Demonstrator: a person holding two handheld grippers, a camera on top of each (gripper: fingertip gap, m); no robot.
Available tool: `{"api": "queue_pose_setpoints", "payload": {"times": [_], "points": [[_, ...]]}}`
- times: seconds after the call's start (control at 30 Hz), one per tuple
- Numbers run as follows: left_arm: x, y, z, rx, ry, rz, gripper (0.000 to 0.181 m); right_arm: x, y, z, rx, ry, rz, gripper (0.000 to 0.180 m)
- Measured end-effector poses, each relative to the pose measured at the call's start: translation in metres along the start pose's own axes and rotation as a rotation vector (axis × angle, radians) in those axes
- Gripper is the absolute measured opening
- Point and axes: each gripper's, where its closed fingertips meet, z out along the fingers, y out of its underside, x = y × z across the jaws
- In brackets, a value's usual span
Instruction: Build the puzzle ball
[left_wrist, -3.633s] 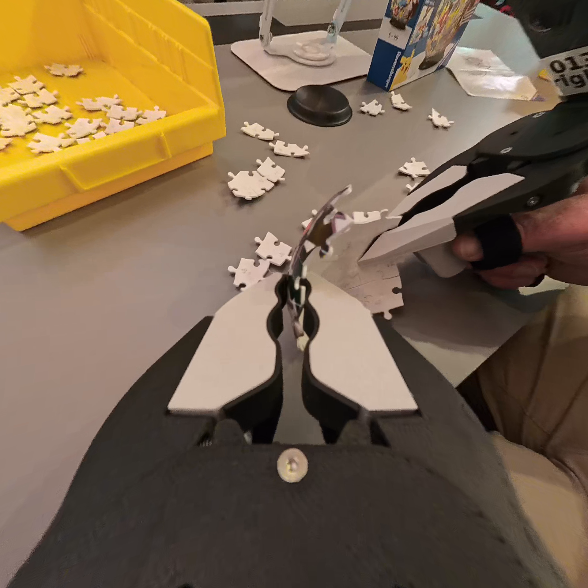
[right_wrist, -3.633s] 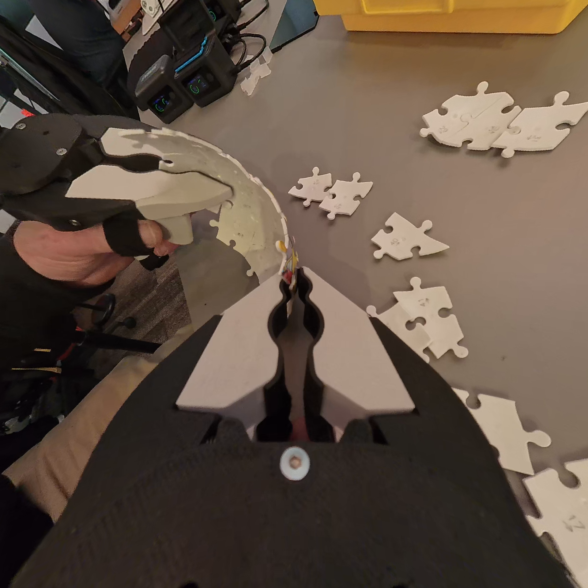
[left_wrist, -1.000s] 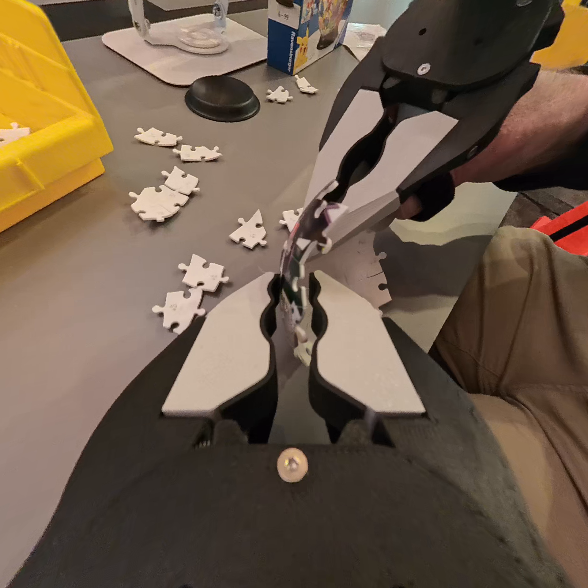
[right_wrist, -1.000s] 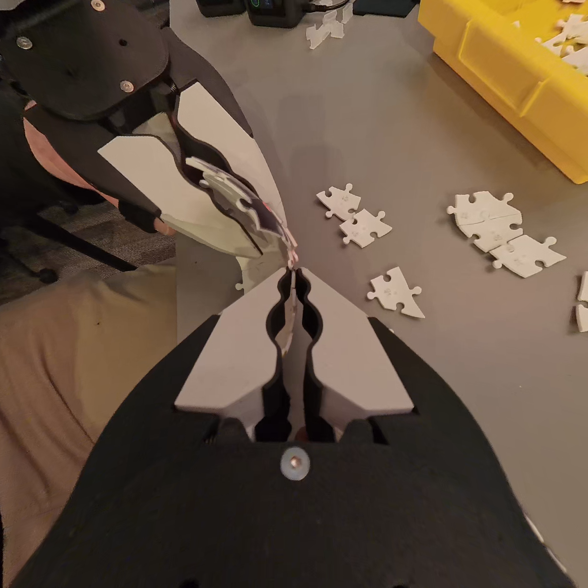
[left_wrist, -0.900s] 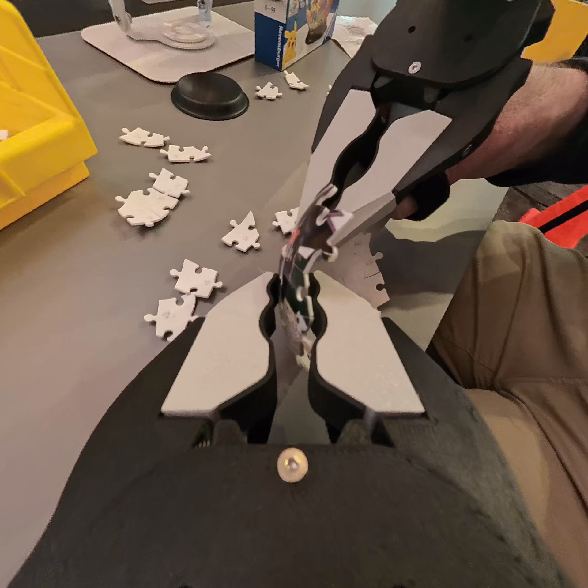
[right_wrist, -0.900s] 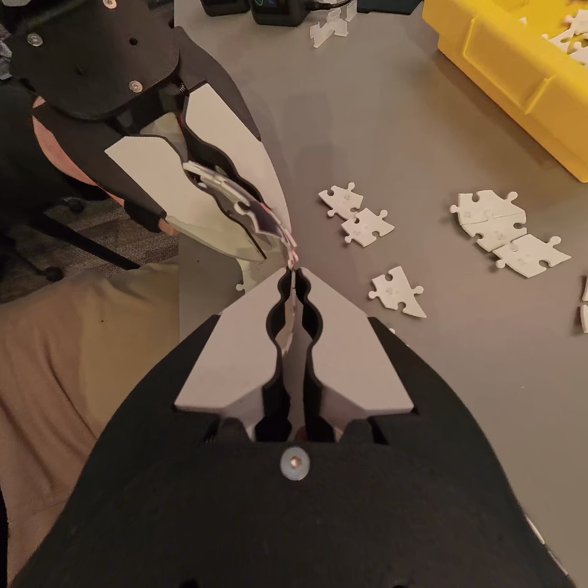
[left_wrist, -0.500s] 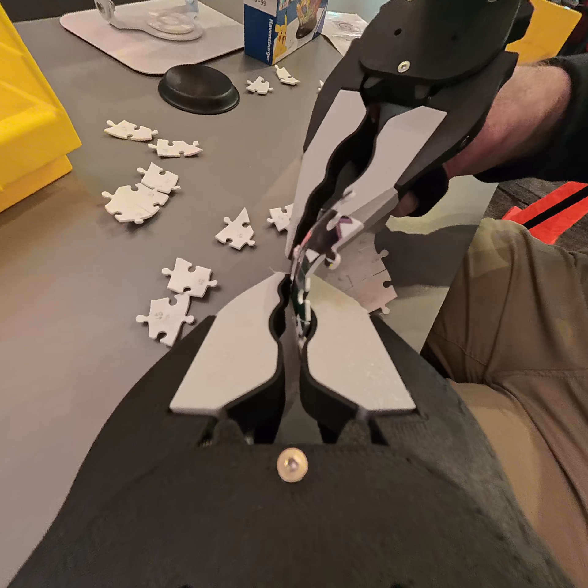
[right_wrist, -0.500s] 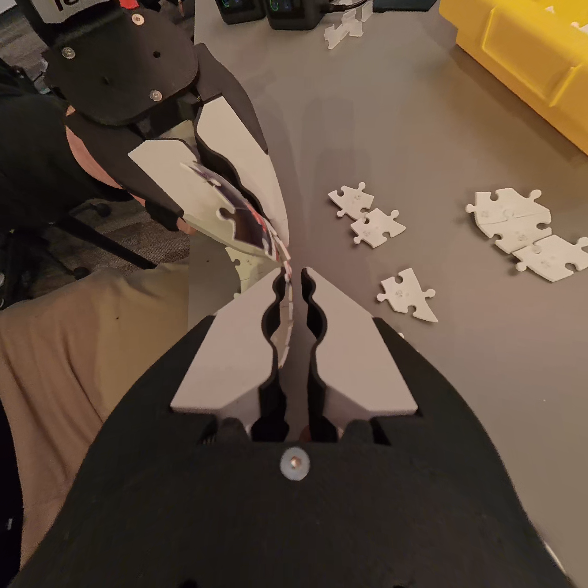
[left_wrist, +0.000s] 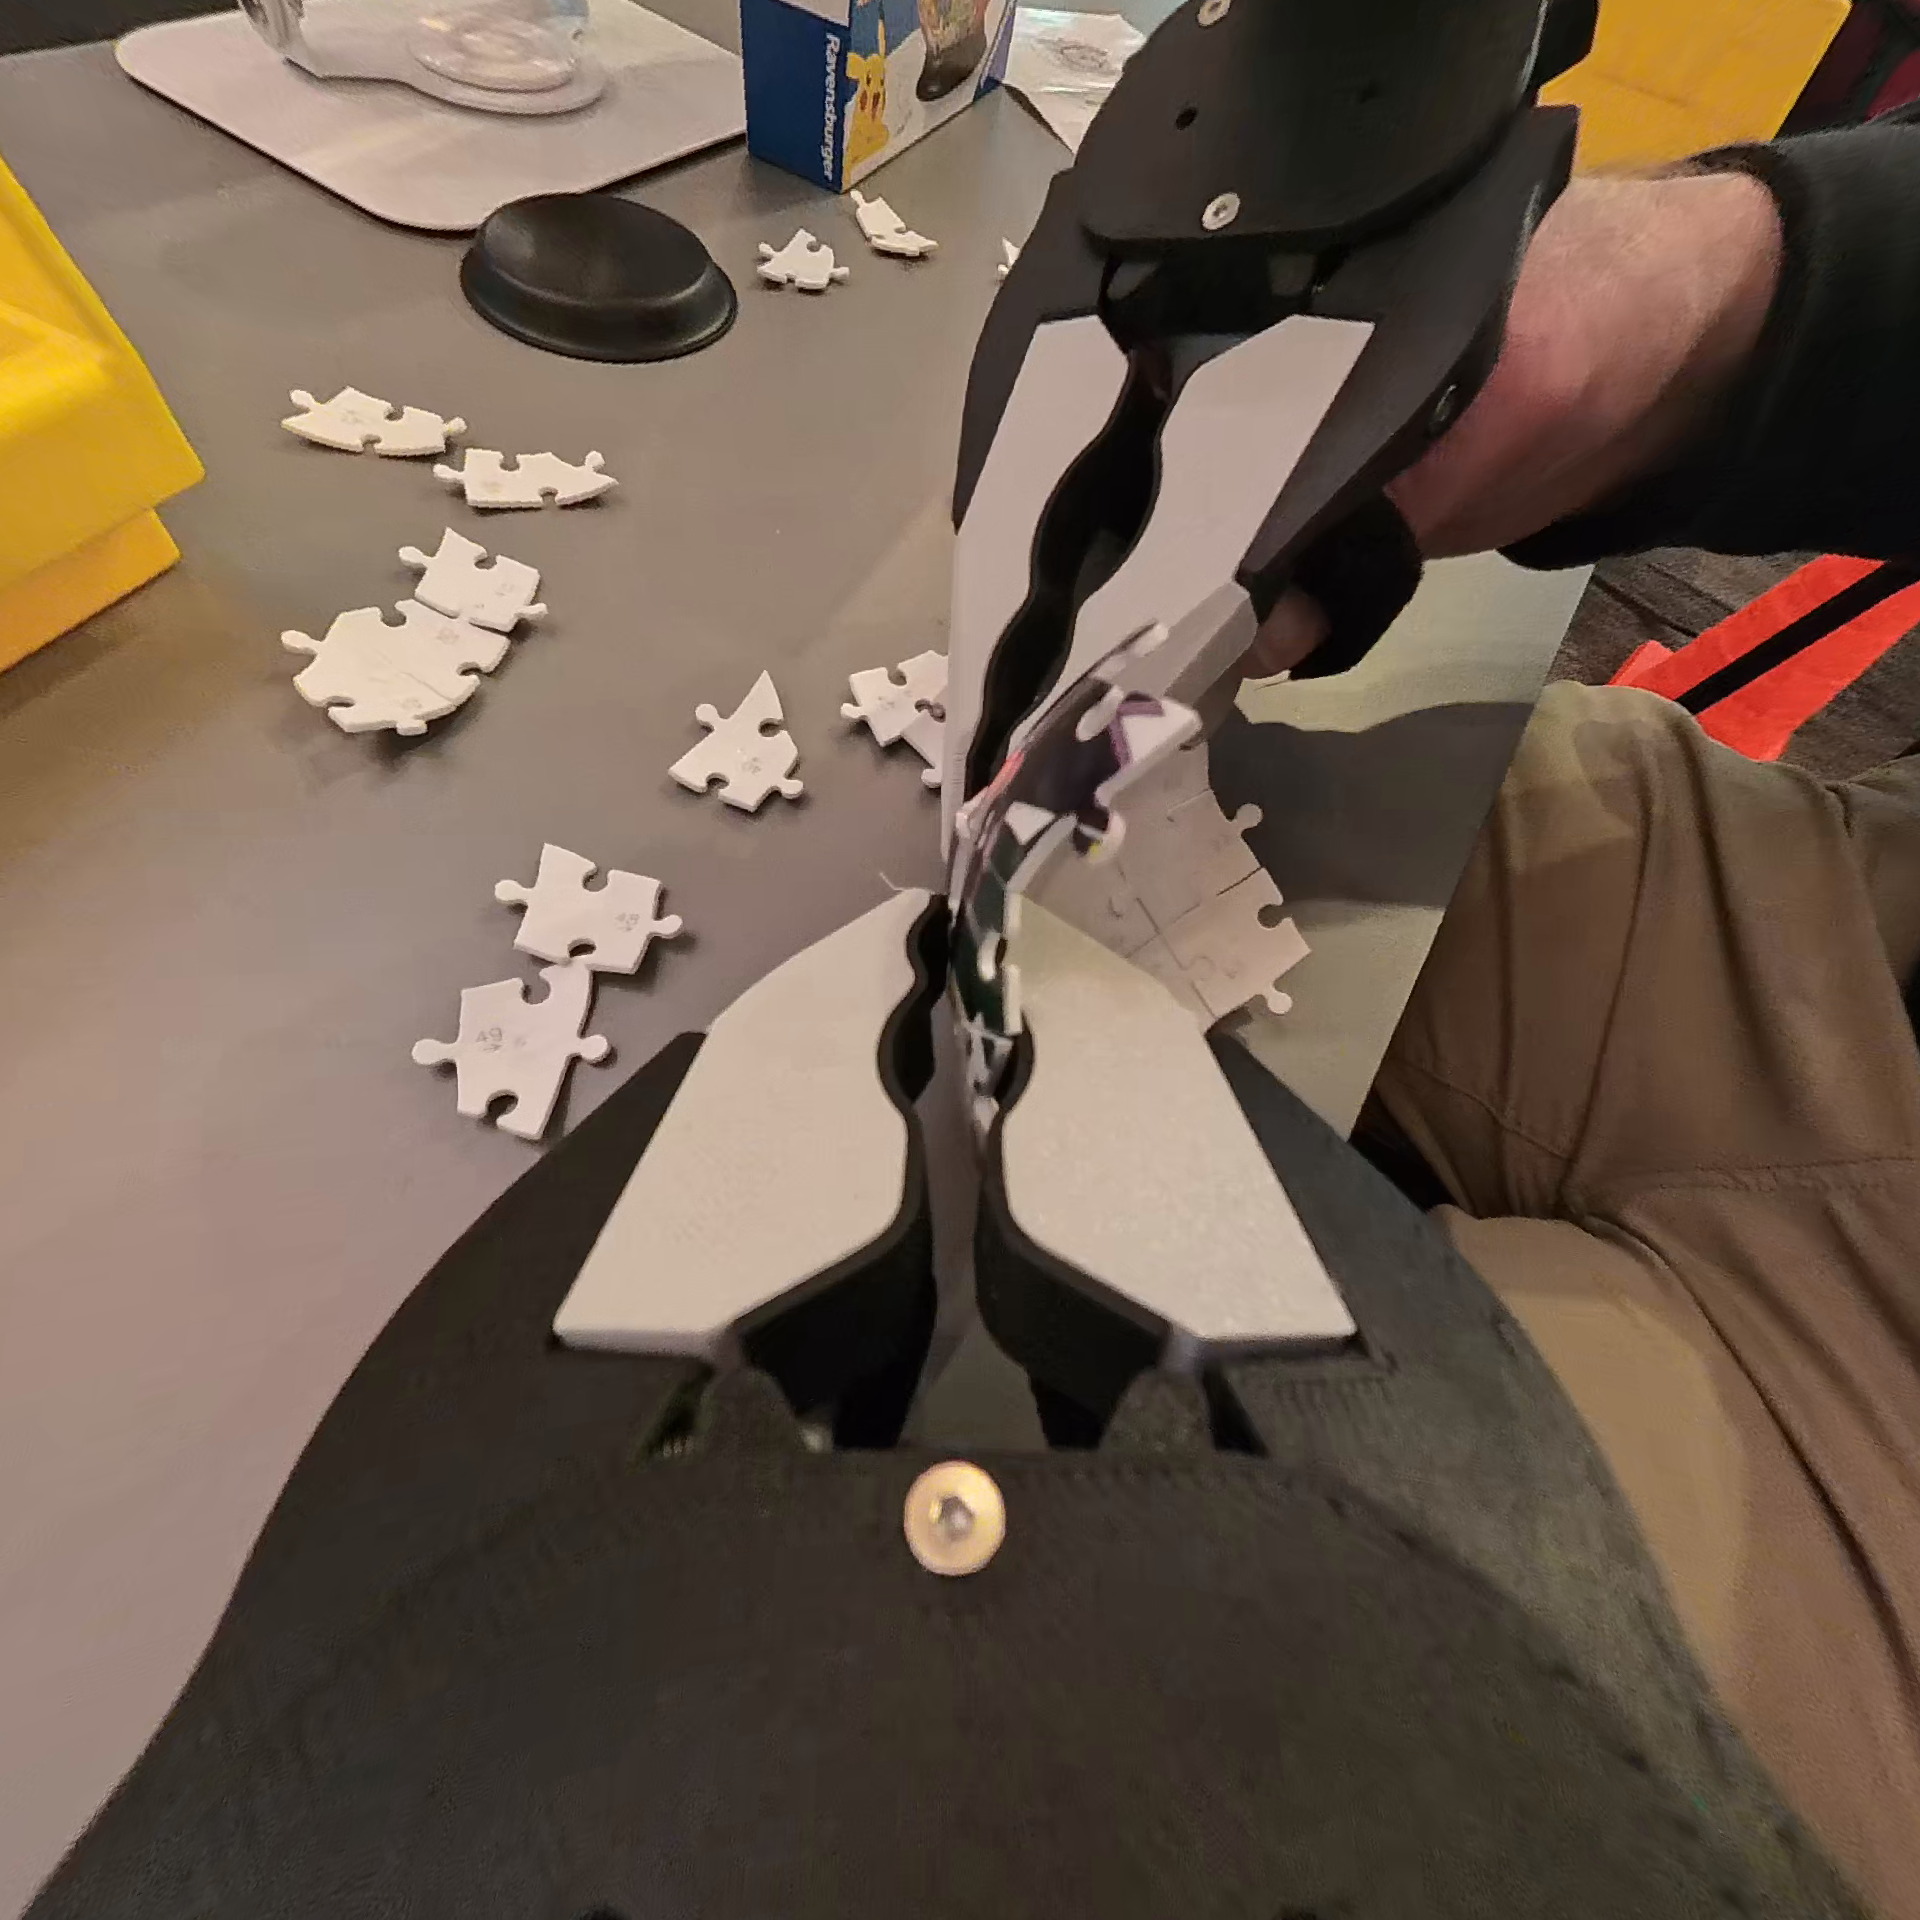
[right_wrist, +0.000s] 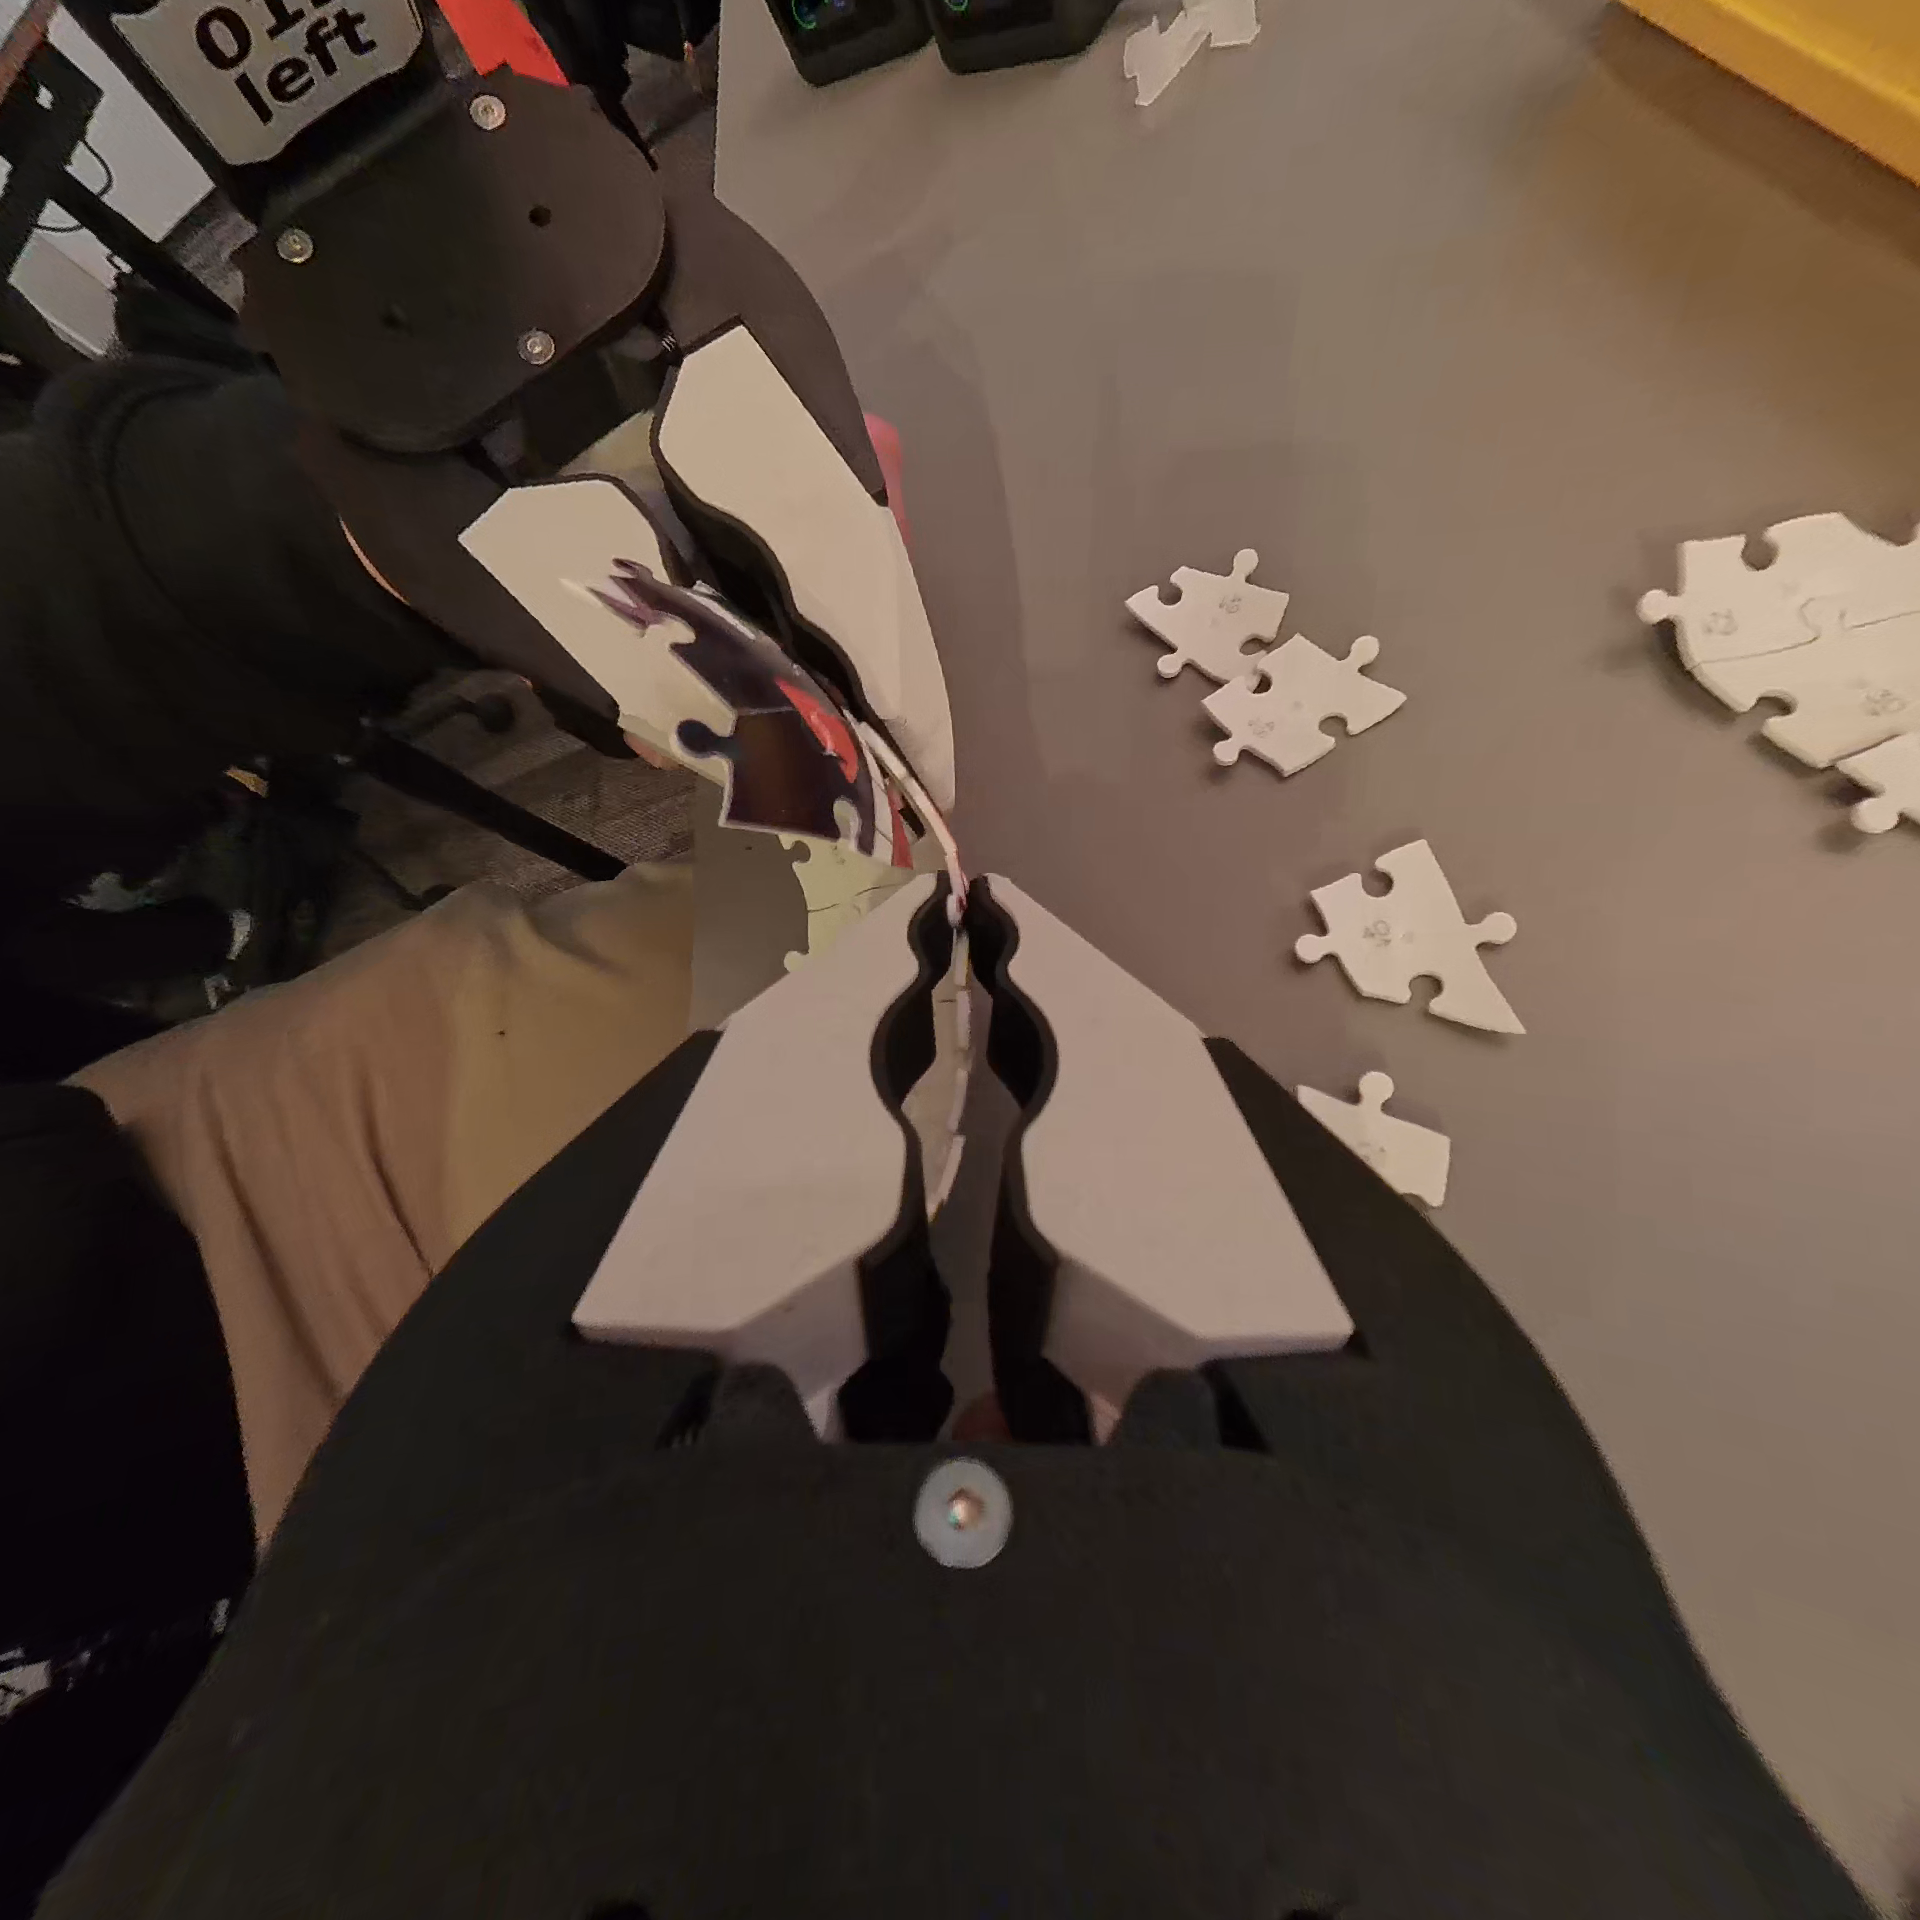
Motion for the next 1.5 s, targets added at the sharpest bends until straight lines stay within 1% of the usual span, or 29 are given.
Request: {"api": "queue_pose_setpoints", "payload": {"times": [0.17, 0.33, 0.5, 0.77, 1.07, 1.17, 1.27, 1.37, 1.4, 1.5], "points": [[0.0, 0.001, 0.001, -0.005, 0.006, -0.012, 0.003, 0.001, 0.0, 0.0, 0.018, -0.024, 0.02, 0.001], [0.002, 0.0, 0.0, 0.007, 0.024, -0.025, 0.003, -0.003, -0.001, 0.0, 0.029, -0.05, -0.028, 0.003], [0.005, 0.0, 0.002, 0.003, 0.035, -0.013, 0.003, -0.004, 0.004, 0.001, -0.01, -0.044, -0.082, 0.002], [0.01, 0.001, 0.003, -0.008, 0.057, -0.001, 0.003, -0.008, 0.009, 0.0, -0.028, -0.116, -0.01, 0.001], [0.006, 0.006, 0.004, -0.041, 0.038, -0.012, 0.005, -0.004, 0.01, 0.004, -0.036, -0.035, -0.088, 0.003], [0.004, 0.007, 0.004, -0.043, 0.029, -0.011, 0.004, -0.003, 0.008, -0.001, -0.033, -0.025, -0.111, 0.013], [0.003, 0.007, 0.004, -0.043, 0.026, -0.013, 0.004, -0.003, 0.005, -0.008, -0.049, 0.019, -0.181, 0.014], [0.004, 0.006, 0.004, -0.042, 0.029, -0.016, 0.004, -0.011, -0.002, -0.01, -0.034, 0.009, -0.226, 0.016], [0.004, 0.006, 0.004, -0.042, 0.029, -0.018, 0.004, -0.012, -0.003, -0.01, -0.038, 0.017, -0.242, 0.016], [0.003, 0.006, 0.003, -0.039, 0.029, -0.023, 0.004, -0.008, -0.006, -0.009, -0.022, 0.05, -0.264, 0.006]]}}
